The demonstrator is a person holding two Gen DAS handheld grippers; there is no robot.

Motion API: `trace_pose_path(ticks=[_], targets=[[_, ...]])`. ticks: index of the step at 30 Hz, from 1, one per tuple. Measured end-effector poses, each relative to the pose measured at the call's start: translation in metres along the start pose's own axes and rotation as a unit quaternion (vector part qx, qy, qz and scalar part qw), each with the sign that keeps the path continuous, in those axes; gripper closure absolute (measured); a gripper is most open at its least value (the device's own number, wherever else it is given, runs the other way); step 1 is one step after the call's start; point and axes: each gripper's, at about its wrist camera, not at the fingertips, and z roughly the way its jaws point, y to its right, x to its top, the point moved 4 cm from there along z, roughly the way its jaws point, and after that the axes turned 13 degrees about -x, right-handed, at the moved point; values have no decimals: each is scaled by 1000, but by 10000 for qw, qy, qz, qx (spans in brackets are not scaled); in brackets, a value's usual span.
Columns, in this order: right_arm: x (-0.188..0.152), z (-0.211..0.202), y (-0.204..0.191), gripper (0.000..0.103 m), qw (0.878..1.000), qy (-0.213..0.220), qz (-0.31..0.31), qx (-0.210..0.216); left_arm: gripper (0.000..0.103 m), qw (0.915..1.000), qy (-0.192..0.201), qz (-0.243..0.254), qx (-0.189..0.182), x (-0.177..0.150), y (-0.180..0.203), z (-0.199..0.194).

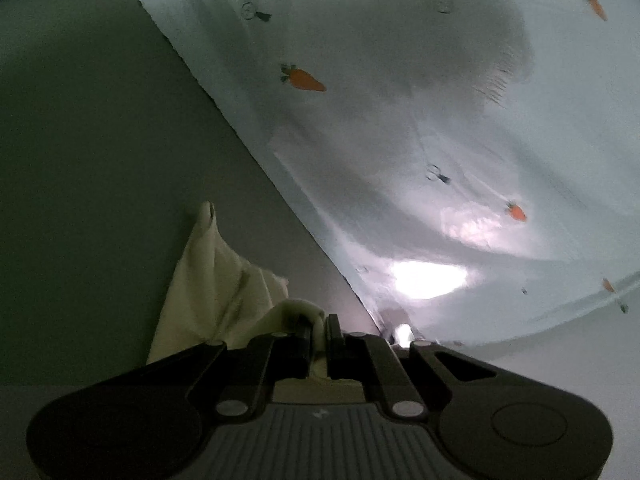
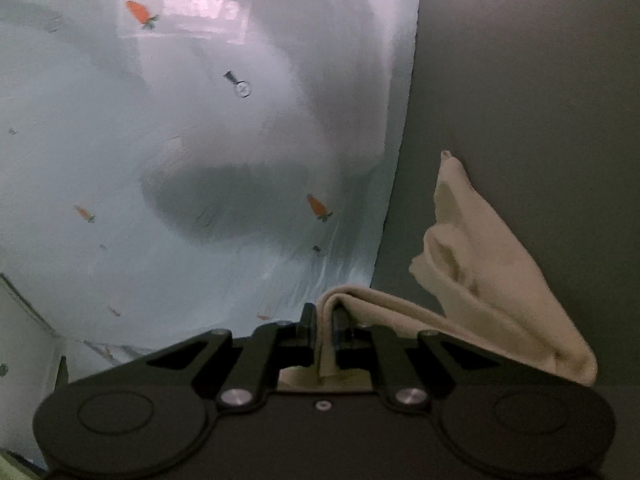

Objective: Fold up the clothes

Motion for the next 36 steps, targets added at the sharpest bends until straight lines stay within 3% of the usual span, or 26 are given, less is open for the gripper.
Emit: trace_pose_path(ticks=[10,14,17,19,21,24,26,27,29,30,33,36], targets=[[79,94,47,94,9935,-146,808,-792,96,9968,-61,-492,633,66,-71,86],[91,114,74,91,9858,-232,1242,-1110,95,9938,-244,-551,933,75,-99,111],[92,117,80,83,9840,-277,1374,-1100,91,9934,-240,-561,969,81,-106,117],[93,114,74,62,9868,-200,1239,-1023,80,9943,-211,-393,970,86,-102,116],[95,107,62,53,9907,-21,969,-955,65,9950,-29,-30,999,93,-90,110],[100,98,42,50,9938,159,524,-963,44,9922,174,587,1082,103,-67,100],[99,92,25,39,9929,220,-73,-1170,30,9854,121,1097,1299,102,-53,95],[96,89,15,31,9885,246,-527,-1392,28,9798,28,1367,1457,98,-49,93],[87,88,-2,27,9666,275,-1561,-2012,23,9647,-270,1919,1782,85,-42,90],[79,90,-8,24,9490,256,-2110,-2328,22,9560,-443,2152,1942,77,-42,90],[48,97,-22,18,8733,135,-3711,-3154,18,9349,-886,2569,2282,52,-46,91],[23,106,-21,11,8224,10,-4572,-3387,14,9279,-1158,2649,2354,36,-54,92]])
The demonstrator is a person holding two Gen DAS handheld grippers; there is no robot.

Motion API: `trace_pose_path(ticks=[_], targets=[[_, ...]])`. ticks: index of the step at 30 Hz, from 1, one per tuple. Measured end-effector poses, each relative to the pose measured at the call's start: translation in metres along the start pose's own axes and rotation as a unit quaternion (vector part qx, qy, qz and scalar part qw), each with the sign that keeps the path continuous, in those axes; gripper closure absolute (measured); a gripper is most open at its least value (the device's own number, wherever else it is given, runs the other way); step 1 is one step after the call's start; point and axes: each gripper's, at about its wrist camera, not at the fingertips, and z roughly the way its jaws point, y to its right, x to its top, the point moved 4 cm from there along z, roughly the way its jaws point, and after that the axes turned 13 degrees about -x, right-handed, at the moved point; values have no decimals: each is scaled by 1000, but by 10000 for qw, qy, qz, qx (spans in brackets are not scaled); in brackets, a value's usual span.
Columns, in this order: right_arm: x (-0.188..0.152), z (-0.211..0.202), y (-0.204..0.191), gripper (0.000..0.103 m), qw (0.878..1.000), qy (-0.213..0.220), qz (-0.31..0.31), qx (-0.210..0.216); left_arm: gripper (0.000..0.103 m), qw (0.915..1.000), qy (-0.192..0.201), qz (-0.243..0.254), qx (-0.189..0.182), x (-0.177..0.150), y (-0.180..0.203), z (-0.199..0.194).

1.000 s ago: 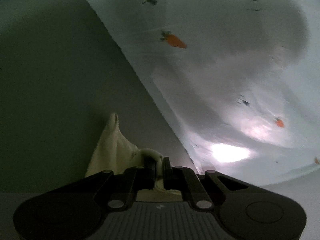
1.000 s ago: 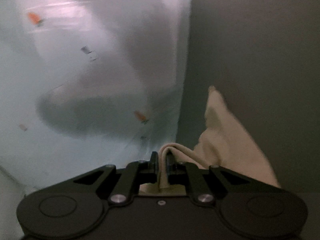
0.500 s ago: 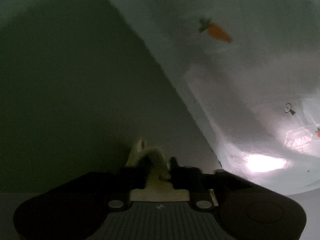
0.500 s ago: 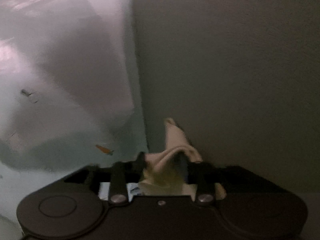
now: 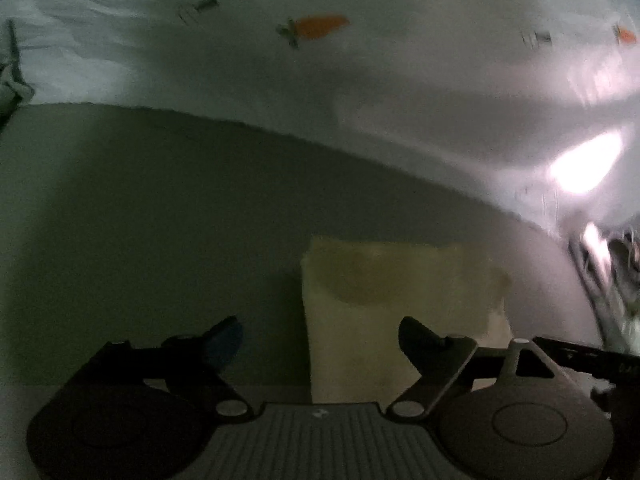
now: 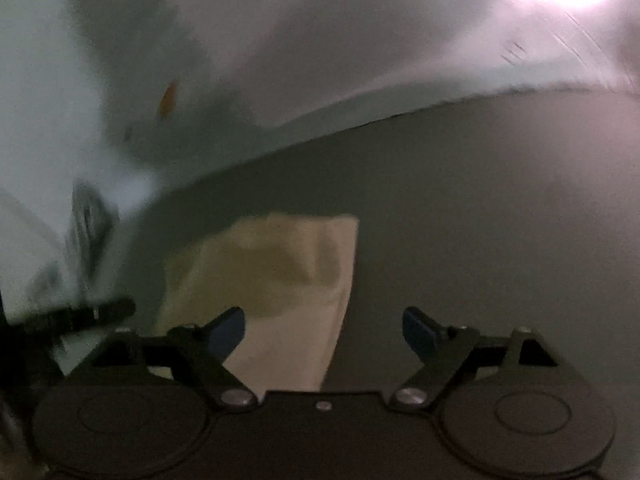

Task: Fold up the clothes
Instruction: 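Grasp the folded shirt bundle with both grippers and lift it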

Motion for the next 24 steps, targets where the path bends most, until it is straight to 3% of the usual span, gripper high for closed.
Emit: trace_pose_path(ticks=[2,8,16,21,22,24], targets=[[-7,5,-10,10,9996,-11,-293,-23,11,9999,-96,-2,-92,-5,0,7],[-10,32,-15,10,9992,-132,-375,65,11,9993,-150,-192,-295,1,-8,34],[11,51,-22,24,9980,-32,-526,362,18,9968,112,-236,-759,16,-11,60],[20,63,-32,44,9964,19,-633,562,37,9927,360,-508,-1029,20,-12,67],[20,64,-32,55,9964,-8,-545,650,45,9916,404,-603,-1072,20,-13,68],[19,65,-32,65,9961,-66,-312,820,64,9885,382,-815,-1215,18,-13,70]])
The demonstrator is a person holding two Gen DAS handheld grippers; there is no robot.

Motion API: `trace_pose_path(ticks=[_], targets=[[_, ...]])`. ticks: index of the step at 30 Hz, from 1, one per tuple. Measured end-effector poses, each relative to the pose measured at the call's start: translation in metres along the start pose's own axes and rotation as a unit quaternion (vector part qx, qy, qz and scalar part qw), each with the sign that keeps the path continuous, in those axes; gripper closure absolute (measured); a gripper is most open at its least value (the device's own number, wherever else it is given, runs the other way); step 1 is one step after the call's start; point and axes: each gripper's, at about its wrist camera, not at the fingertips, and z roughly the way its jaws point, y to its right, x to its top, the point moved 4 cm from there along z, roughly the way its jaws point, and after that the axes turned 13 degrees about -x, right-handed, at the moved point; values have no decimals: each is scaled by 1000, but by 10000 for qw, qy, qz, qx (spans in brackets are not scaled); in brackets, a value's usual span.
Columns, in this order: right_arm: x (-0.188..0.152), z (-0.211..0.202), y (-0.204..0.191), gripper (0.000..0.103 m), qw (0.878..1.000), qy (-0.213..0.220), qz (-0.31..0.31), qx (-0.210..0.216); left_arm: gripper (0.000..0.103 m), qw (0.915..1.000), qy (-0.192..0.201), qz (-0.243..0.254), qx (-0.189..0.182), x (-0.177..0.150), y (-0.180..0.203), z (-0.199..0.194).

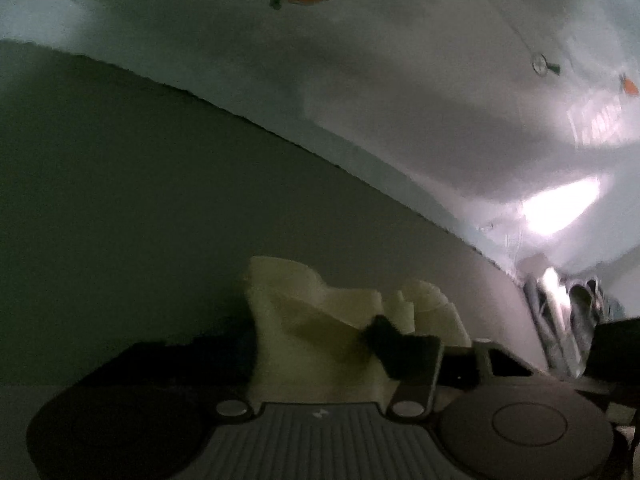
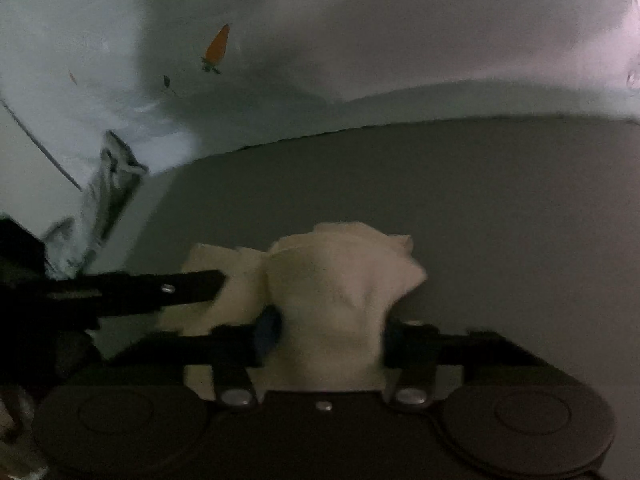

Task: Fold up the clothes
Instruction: 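Grasp the folded shirt bundle with both grippers and lift it, then carry the folded shirt with both grippers to the clothes stack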

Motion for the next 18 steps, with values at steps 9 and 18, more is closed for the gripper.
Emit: trace_pose_path(ticks=[9,18], targets=[[-13,-32,3,78,9805,5,1783,830,81,9986,50,-145,-508,-12,37,-25],[-59,-127,-13,79,9362,538,3014,1725,82,9901,562,-76,-1285,-45,96,-116]])
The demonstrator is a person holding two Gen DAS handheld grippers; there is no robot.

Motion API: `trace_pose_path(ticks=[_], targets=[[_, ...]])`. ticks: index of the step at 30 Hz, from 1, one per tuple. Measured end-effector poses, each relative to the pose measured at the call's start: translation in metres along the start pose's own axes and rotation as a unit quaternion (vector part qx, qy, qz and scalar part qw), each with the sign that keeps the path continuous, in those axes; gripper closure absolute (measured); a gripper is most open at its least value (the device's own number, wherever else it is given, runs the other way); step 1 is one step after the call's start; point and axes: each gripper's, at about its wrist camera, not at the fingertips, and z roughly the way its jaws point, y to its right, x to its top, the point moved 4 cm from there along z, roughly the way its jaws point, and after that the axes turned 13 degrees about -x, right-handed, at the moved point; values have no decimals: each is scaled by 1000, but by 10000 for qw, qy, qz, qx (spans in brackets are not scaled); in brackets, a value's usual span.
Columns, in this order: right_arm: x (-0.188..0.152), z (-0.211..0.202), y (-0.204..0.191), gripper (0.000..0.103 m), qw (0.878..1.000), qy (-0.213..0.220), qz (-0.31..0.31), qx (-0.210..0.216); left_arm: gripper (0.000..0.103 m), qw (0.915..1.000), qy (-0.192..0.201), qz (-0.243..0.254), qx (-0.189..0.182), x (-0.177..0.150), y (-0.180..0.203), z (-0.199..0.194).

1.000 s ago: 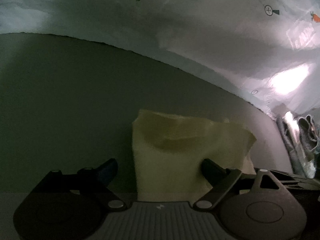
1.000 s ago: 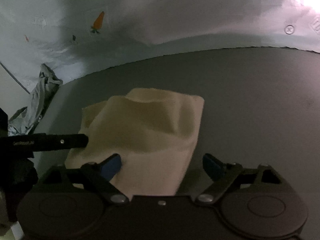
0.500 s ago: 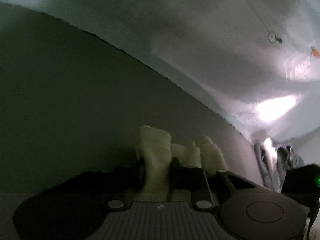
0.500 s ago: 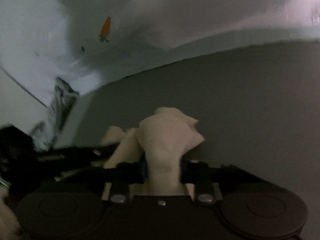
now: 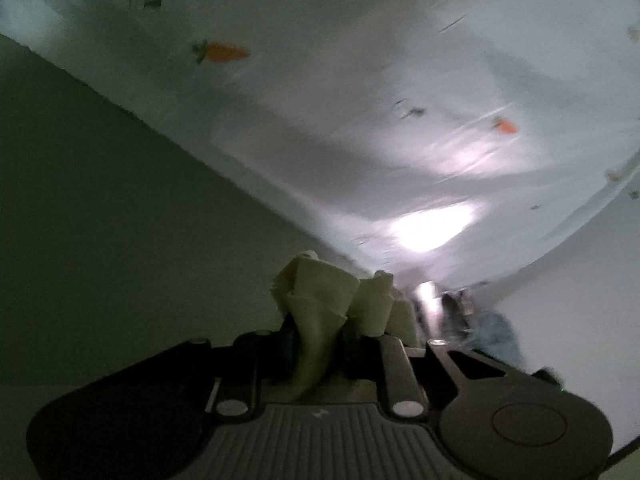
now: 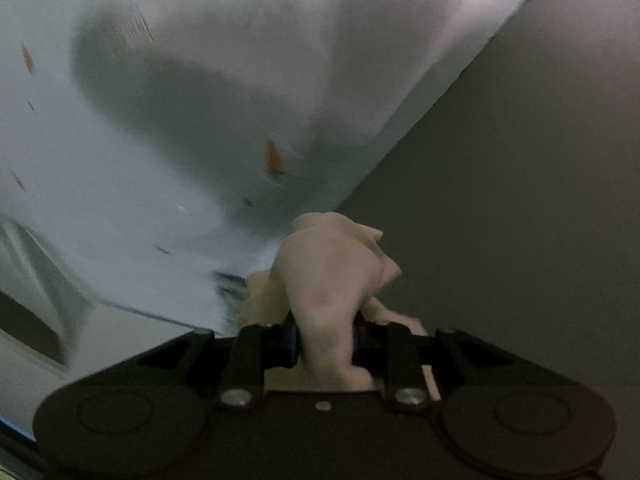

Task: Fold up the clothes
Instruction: 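Carry the folded shirt with both grippers to the clothes stack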

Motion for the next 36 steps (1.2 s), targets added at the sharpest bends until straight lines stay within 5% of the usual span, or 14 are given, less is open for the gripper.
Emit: trace_pose_path(ticks=[10,23,29,36], targets=[[-50,-94,-51,79,9964,748,-118,380,82,9951,252,537,-793,-15,73,-56],[-91,-213,-66,79,9812,1919,-14,-216,82,9740,-398,962,-2014,-46,142,-56],[-74,-265,-28,79,9748,2224,16,-184,82,9708,-530,1095,-2068,-75,185,-10],[4,-333,38,79,9738,2232,-314,288,82,9724,-230,1350,-1889,-127,261,73]])
